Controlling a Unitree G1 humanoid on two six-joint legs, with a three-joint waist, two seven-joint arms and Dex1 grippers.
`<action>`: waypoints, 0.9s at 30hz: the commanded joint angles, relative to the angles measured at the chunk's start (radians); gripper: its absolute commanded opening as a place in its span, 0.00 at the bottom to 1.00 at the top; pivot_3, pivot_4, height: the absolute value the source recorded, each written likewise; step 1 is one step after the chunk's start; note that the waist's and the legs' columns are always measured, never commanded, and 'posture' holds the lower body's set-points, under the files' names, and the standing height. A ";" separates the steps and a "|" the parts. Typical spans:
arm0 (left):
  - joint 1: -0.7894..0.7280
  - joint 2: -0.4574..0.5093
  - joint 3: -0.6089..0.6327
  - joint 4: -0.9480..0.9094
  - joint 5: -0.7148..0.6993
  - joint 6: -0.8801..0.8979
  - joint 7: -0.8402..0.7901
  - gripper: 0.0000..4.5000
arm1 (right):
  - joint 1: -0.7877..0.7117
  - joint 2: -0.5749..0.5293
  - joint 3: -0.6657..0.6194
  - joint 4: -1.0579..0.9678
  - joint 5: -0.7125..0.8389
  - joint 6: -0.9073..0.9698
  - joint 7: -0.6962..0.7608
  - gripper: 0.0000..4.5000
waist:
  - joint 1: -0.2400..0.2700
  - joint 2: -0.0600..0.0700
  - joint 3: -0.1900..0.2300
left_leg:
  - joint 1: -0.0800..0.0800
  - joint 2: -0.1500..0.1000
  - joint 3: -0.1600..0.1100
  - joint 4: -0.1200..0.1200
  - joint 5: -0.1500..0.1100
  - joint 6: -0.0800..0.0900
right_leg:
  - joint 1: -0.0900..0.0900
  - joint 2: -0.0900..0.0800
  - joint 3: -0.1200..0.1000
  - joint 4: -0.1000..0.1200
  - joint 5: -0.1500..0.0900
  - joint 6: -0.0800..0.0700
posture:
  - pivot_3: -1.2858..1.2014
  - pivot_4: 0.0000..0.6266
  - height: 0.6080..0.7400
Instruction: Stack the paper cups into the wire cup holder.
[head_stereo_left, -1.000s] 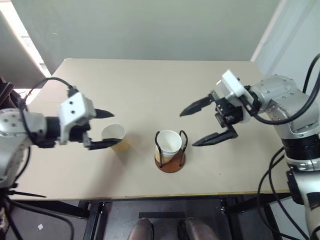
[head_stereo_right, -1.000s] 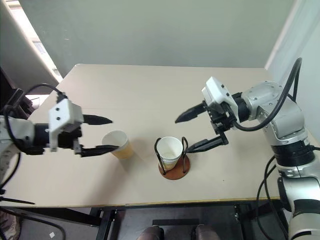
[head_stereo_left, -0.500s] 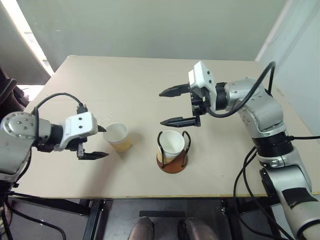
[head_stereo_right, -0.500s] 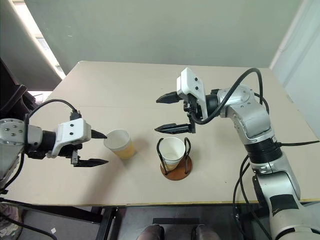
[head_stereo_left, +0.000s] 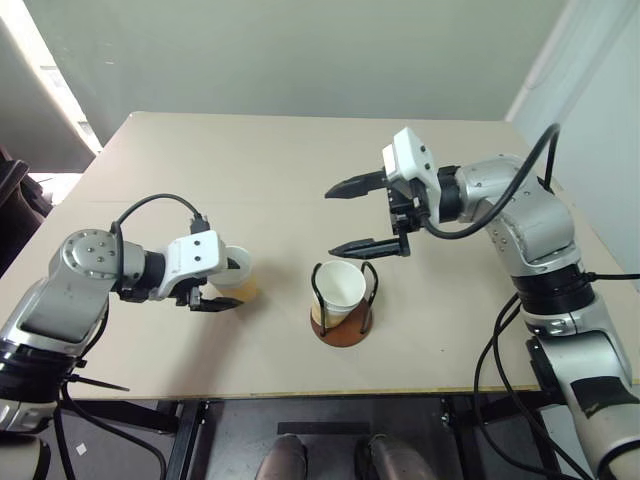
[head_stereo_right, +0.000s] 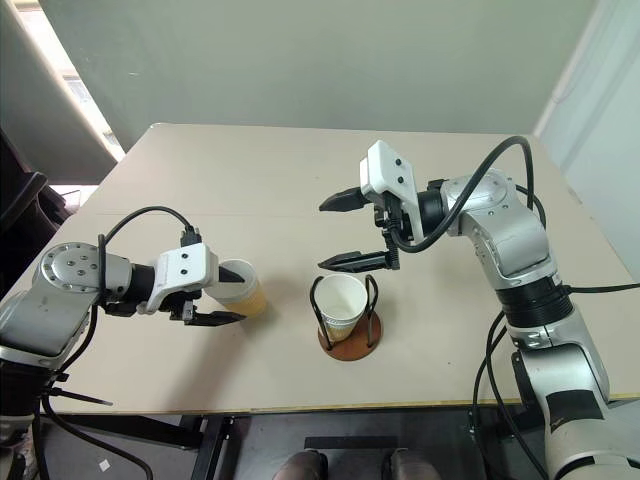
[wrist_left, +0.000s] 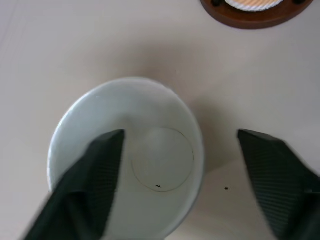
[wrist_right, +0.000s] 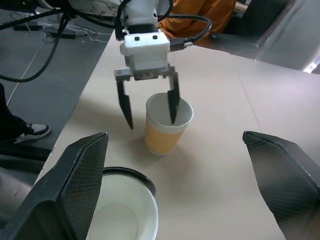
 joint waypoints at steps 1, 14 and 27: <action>-0.012 0.006 0.025 -0.015 -0.008 -0.005 -0.016 0.48 | -0.015 -0.014 -0.021 -0.025 0.008 -0.014 0.010 1.00 | 0.000 0.000 0.000 | 0.000 0.000 0.000 0.000 0.000 0.000 | 0.000 0.000 0.000 0.000 0.000 0.000 | 0.52 0.24 1.00; -0.223 -0.013 0.137 -0.077 -0.278 0.074 -0.171 0.00 | 0.019 -0.246 -0.091 -0.063 0.114 0.029 0.243 1.00 | 0.020 0.000 0.000 | -0.004 -0.001 0.000 0.004 0.000 0.000 | 0.000 0.000 -0.001 -0.001 0.000 0.001 | 0.52 0.24 1.00; -0.674 -0.177 -0.210 0.028 -0.420 -0.046 -0.368 0.00 | 0.058 -0.433 -0.213 -0.007 0.134 0.035 0.263 1.00 | 0.007 0.000 0.000 | 0.000 -0.001 0.003 0.011 0.001 0.006 | 0.009 0.000 0.004 -0.007 0.005 0.011 | 0.52 0.24 1.00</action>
